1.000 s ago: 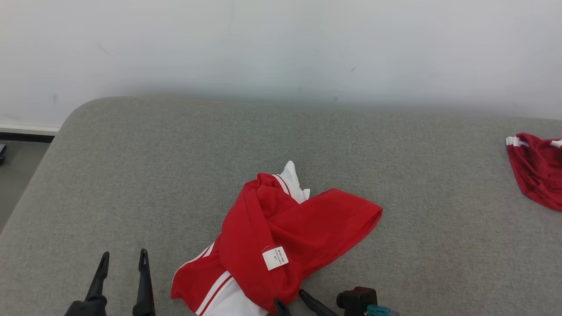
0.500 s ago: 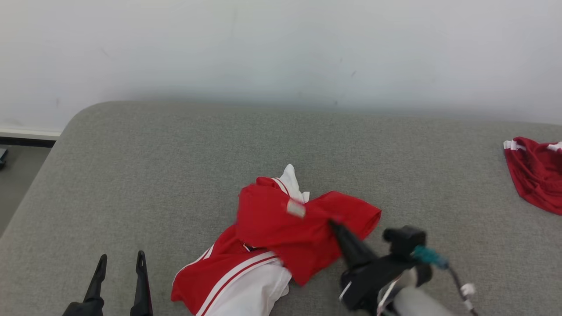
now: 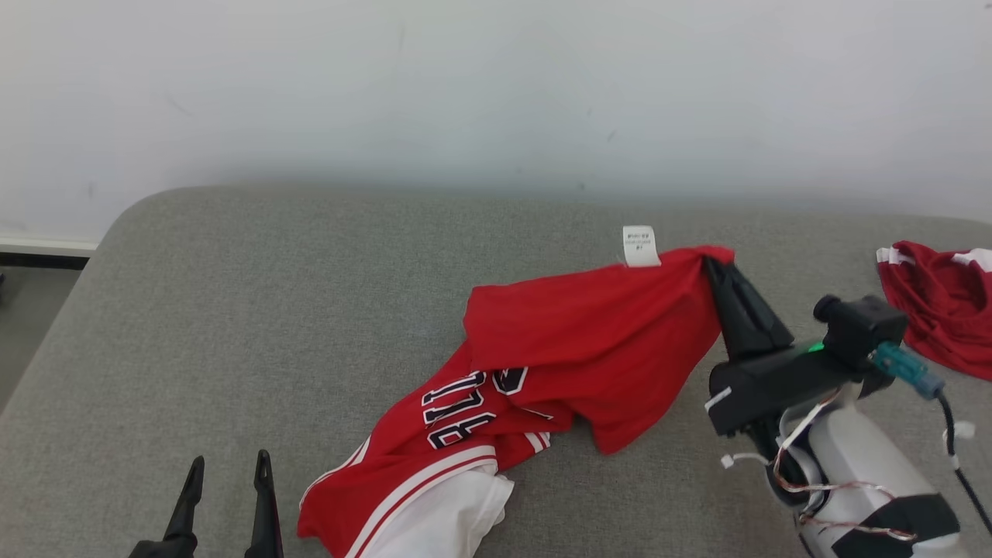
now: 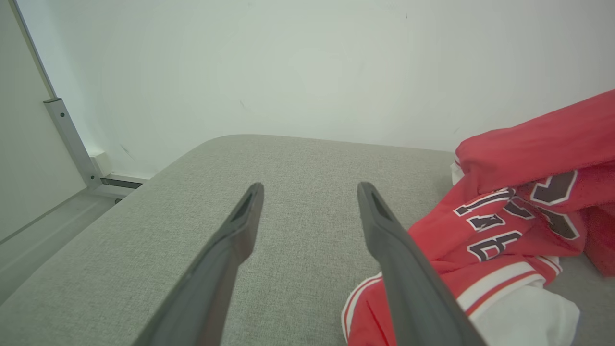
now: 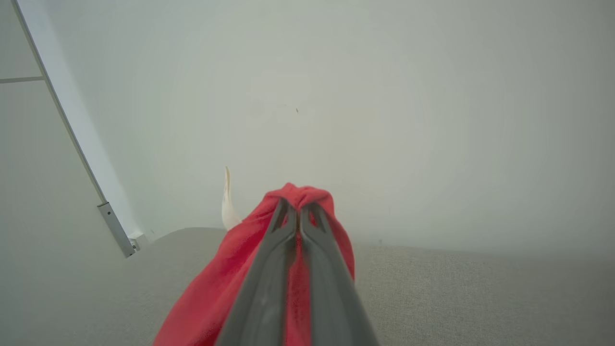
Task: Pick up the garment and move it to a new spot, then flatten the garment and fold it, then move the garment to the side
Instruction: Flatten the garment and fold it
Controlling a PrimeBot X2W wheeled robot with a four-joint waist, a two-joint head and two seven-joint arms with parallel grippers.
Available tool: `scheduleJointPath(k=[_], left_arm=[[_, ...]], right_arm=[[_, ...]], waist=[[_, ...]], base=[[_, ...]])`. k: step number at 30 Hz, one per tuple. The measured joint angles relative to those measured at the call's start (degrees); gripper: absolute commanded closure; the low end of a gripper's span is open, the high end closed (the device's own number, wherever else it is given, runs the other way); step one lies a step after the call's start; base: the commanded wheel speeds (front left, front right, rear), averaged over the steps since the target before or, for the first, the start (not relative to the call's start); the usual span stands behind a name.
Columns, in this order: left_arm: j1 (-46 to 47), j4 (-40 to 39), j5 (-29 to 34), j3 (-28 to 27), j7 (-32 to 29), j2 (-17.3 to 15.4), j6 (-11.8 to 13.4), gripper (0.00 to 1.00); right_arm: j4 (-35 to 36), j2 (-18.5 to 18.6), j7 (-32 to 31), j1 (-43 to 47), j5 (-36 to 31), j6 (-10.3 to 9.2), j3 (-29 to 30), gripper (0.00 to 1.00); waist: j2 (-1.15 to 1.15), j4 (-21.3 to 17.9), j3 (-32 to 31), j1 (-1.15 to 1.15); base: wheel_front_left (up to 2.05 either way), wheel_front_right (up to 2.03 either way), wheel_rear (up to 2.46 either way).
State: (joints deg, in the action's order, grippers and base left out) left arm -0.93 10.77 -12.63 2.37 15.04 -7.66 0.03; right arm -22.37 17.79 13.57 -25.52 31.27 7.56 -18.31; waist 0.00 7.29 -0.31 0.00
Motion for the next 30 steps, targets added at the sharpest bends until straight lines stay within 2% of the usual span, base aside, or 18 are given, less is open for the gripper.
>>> scheduleJointPath(k=[5,10,16,25,26,27,30], left_arm=[[0.7,0.0,0.6,-0.3,0.0,0.8,-0.6,0.0],[2.5,0.2,1.5,0.3,0.0,1.8,-1.5,0.0],[5.6,0.9,2.1,2.0,0.0,3.4,-2.1,0.0],[10.6,2.8,2.0,5.2,0.0,4.5,-3.5,0.0],[10.8,2.9,1.9,5.5,0.0,4.5,-3.5,0.0],[11.1,3.1,1.8,5.9,0.0,4.6,-3.5,0.0],[11.8,3.4,1.2,6.6,0.0,4.7,-3.5,0.0]], right_arm=[[1.1,1.9,-3.0,-5.1,-1.4,0.0,-0.3,1.0],[-2.0,3.7,-5.5,-11.8,-2.1,0.0,-1.4,1.0],[-12.3,5.9,-7.5,-24.0,-3.2,0.0,-3.9,1.0],[-29.5,6.9,-5.6,-39.4,-5.8,0.0,-7.7,1.0],[-31.3,6.8,-5.5,-40.5,-6.2,0.0,-8.1,0.75],[-32.9,6.8,-5.2,-41.4,-6.8,0.0,-8.8,0.0],[-37.1,6.2,-5.7,-43.1,-7.2,0.0,-10.4,0.0]], waist=[[0.0,0.4,1.5,0.0],[0.0,1.1,3.1,0.0],[0.0,2.9,6.1,0.0],[0.01,6.5,10.8,0.01],[0.01,6.9,11.2,0.01],[0.01,7.3,11.6,0.01],[0.01,8.4,12.6,0.01]], base=[[0.0,0.0,0.0],[0.0,0.0,0.0],[0.0,0.0,0.0],[0.0,0.0,0.0],[0.0,0.0,0.0],[0.0,0.0,0.0],[0.0,0.0,0.0]])
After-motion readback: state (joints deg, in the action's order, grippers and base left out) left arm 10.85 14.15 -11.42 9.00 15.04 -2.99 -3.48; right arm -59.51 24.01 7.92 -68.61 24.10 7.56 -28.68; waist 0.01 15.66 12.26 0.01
